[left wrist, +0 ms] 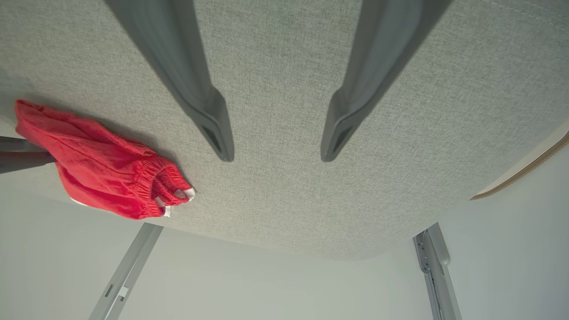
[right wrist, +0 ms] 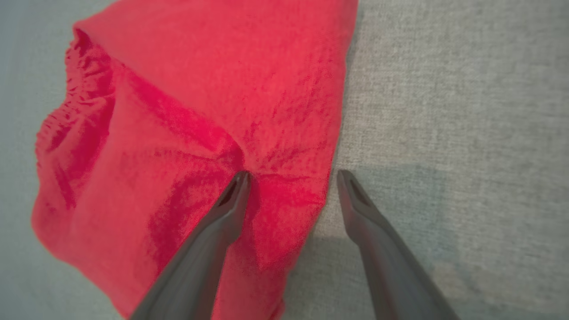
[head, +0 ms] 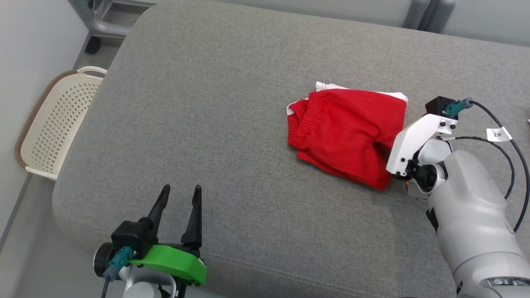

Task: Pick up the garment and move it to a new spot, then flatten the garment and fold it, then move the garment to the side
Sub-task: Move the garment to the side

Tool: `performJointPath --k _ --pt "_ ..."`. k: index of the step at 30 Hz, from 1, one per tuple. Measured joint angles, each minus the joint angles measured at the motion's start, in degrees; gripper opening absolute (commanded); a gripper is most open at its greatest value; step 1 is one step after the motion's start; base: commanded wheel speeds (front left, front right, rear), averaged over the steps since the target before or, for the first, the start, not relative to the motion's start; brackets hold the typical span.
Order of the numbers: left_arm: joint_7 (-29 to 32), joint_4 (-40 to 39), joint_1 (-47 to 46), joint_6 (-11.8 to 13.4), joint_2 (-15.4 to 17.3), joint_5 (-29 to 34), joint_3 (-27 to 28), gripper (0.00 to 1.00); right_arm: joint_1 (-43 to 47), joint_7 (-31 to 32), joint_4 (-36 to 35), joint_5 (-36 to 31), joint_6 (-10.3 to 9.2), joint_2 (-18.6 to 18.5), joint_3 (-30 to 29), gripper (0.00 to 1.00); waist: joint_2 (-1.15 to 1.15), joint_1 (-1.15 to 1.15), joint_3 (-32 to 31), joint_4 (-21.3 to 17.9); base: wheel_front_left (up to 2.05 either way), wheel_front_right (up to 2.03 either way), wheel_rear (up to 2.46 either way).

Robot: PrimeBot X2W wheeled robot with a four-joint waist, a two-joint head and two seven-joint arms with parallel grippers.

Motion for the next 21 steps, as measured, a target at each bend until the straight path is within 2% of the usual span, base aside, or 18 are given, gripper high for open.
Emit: performJointPath --k 9,10,11,12,13,15,16,21 --pt "-0.2 0.8 -1.3 -0.2 -0.5 -0.1 -0.6 1.00 -10.5 -9.9 18.6 1.6 0.00 -0.2 1.2 1.00 0.00 0.00 2.1 0.8 0.00 0.00 0.00" --pt "-0.3 0.9 -1.3 -0.2 -0.5 -0.2 -0.6 1.00 -11.2 -10.8 19.4 1.4 0.00 -0.1 0.8 0.86 0.00 0.00 2.3 0.8 0.00 0.00 0.00" --pt "-0.3 1.0 -1.4 -0.2 -0.5 -0.2 -0.6 1.00 -11.6 -11.4 20.0 1.0 0.01 -0.1 0.4 0.80 0.00 0.00 2.4 0.7 0.00 0.00 0.00" --pt "-0.4 1.1 -1.5 -0.2 -0.5 -0.2 -0.6 1.00 -11.8 -11.7 20.3 0.5 0.00 -0.2 -0.1 0.59 0.00 0.00 2.5 0.7 0.00 0.00 0.00" --pt "-0.5 1.1 -1.6 -0.2 -0.6 -0.2 -0.6 1.00 -11.9 -12.0 20.4 0.2 0.00 -0.2 -0.7 0.46 0.00 0.00 2.6 0.6 0.00 0.00 0.00" --pt "-0.5 1.2 -1.8 -0.2 -0.6 -0.2 -0.5 1.00 -11.8 -11.5 20.5 -0.4 0.03 -0.2 -1.5 0.09 0.00 0.00 2.7 0.4 0.00 0.00 0.00" --pt "-0.6 1.3 -2.1 -0.2 -0.6 -0.2 -0.4 1.00 -11.7 -11.5 20.5 -1.2 0.07 0.0 -2.2 0.00 0.00 0.00 2.7 0.1 0.00 0.00 0.00" --pt "-0.7 1.3 -2.2 -0.2 -0.6 -0.3 -0.1 1.00 -12.2 -12.0 20.7 -3.9 0.10 0.3 -2.5 0.00 0.00 0.00 2.7 -0.8 0.00 0.00 0.00"
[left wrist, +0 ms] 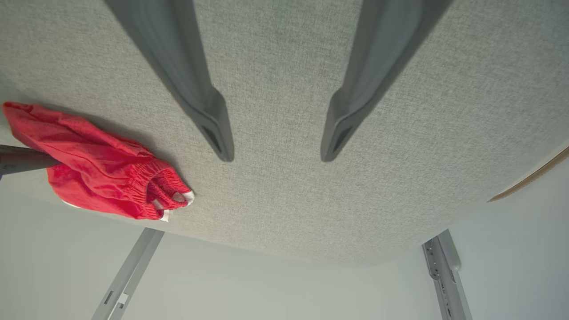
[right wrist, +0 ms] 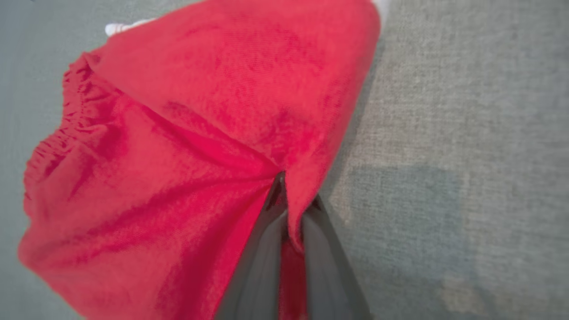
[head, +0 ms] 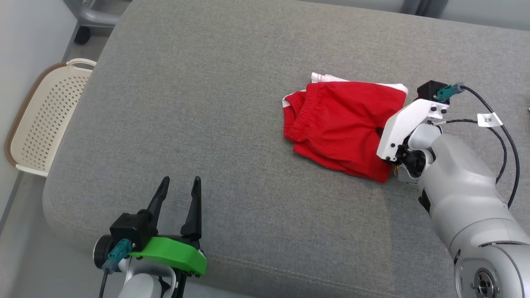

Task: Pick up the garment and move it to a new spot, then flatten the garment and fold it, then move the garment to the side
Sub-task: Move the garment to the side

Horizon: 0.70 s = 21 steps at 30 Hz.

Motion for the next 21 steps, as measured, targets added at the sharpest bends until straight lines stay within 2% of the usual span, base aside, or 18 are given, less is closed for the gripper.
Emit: performJointPath --k 5,15,21 --pt "-0.1 -0.5 0.0 0.4 0.4 0.0 0.7 1.00 -2.6 1.5 0.2 -3.7 -0.03 -0.2 1.2 0.00 0.00 0.00 -0.1 -2.0 0.00 0.00 0.00" --pt "-0.1 -2.3 -0.1 0.6 1.1 0.1 1.2 1.00 -4.6 5.7 -2.3 -16.9 -0.04 -0.4 2.1 0.00 0.00 0.00 -0.1 -8.8 0.00 0.00 0.00" --pt "-0.1 -3.2 -1.3 0.3 1.3 0.8 0.1 1.00 -4.7 8.2 -4.7 -18.7 -0.04 -1.3 6.3 0.00 0.00 0.00 0.4 -13.0 0.00 0.00 0.00"
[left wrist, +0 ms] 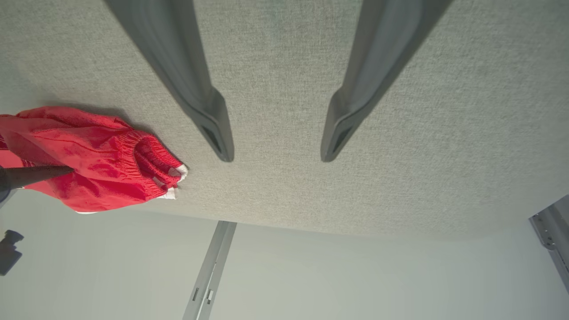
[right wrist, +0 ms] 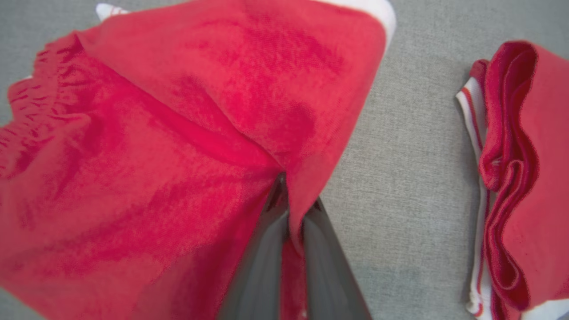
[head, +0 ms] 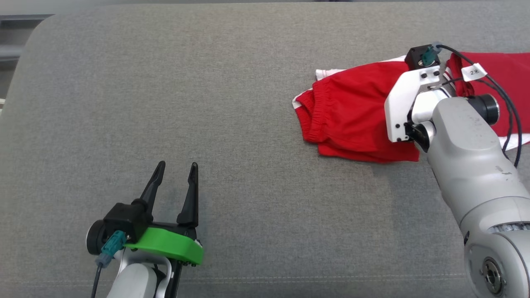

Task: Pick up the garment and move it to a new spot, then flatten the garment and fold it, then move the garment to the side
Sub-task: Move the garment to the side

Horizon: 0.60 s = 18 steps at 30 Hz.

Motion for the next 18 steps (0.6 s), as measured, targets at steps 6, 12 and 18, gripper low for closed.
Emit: performJointPath --k 6,12,18 --pt "0.3 -1.5 -1.1 0.1 0.9 0.4 -0.2 1.00 -1.1 1.2 -2.6 1.0 0.00 -4.7 5.2 0.00 0.00 0.00 1.6 -3.2 0.00 0.00 0.00" --pt "1.3 -2.6 -1.5 0.2 1.9 0.7 -0.3 1.00 -2.6 3.1 -6.3 4.2 0.00 -8.0 11.6 0.00 0.00 0.00 4.0 -5.1 0.00 0.00 0.00" --pt "2.1 -3.8 -2.2 0.3 2.5 0.8 -0.7 1.00 -3.7 7.2 -13.2 9.2 0.00 -12.6 18.3 0.00 0.00 0.00 6.3 -6.0 0.00 0.00 0.00"
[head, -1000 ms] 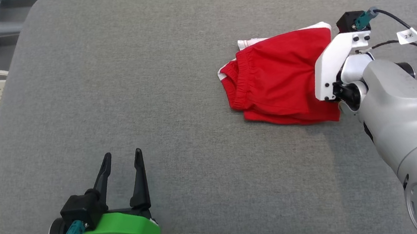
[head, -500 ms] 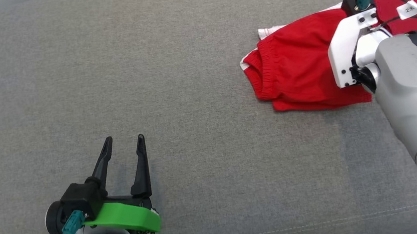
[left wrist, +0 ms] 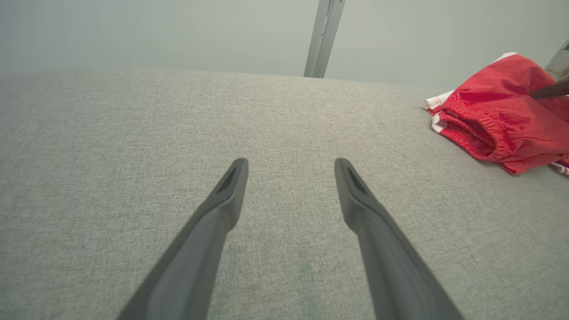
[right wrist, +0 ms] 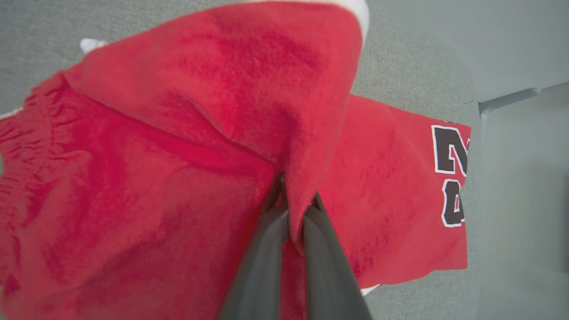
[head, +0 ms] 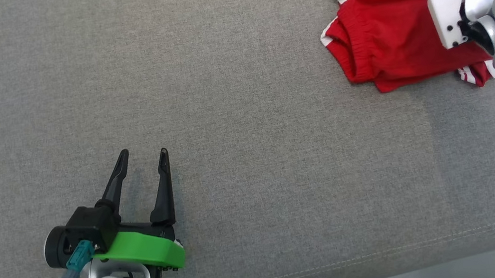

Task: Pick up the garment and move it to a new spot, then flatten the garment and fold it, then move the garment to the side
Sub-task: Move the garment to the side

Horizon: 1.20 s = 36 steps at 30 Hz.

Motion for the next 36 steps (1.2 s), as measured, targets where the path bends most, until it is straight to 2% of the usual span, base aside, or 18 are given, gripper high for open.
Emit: performJointPath --k 4,7,12,15,19,28,34,35,36 --pt "0.5 -0.7 0.0 0.0 0.3 0.0 -0.4 1.00 0.8 5.1 -7.9 4.8 0.00 -5.3 3.8 0.00 0.00 0.00 0.9 0.1 0.00 0.00 0.00" --pt "0.8 -1.3 -0.1 0.2 0.5 0.0 -0.4 1.00 3.2 9.8 -15.5 7.8 0.00 -10.5 4.5 0.00 0.00 0.00 1.4 0.4 0.00 0.00 0.00" --pt "1.2 -1.9 -0.1 0.5 1.0 0.0 -0.4 1.00 8.1 15.8 -27.0 10.2 0.00 -17.8 0.3 0.00 0.00 0.00 2.5 0.6 0.00 0.00 0.00" --pt "1.6 -2.3 -0.5 0.5 1.3 0.0 -0.6 1.00 11.1 16.6 -30.8 9.9 0.00 -18.7 -2.4 0.00 0.00 0.00 3.4 0.5 0.00 0.00 0.00" --pt "2.2 -3.0 -1.8 0.5 1.5 0.2 -1.2 1.00 13.8 15.8 -32.2 8.2 0.00 -18.6 -5.1 0.00 0.00 0.00 5.0 0.6 0.00 0.00 0.00" --pt "2.8 -3.6 -3.1 0.4 2.0 0.5 -1.8 1.00 13.3 8.5 -28.9 1.5 0.00 -18.1 -9.1 0.00 0.00 0.00 8.8 2.0 0.00 0.00 0.00" --pt "2.7 -3.7 -3.7 0.4 2.2 0.5 -2.0 1.00 11.5 4.5 -25.4 -3.2 0.00 -19.0 -8.3 0.00 0.00 0.00 10.7 3.3 0.00 0.00 0.00" --pt "2.7 -3.7 -3.8 0.4 2.2 0.5 -2.0 1.00 11.3 4.0 -24.8 -3.8 0.00 -19.2 -8.1 0.30 0.00 0.00 10.8 3.5 0.00 0.00 0.00" --pt "2.7 -3.7 -3.8 0.4 2.2 0.5 -2.0 1.00 11.2 3.4 -24.2 -4.8 0.00 -19.4 -7.8 0.34 0.00 0.00 11.0 3.7 0.00 0.00 0.00"
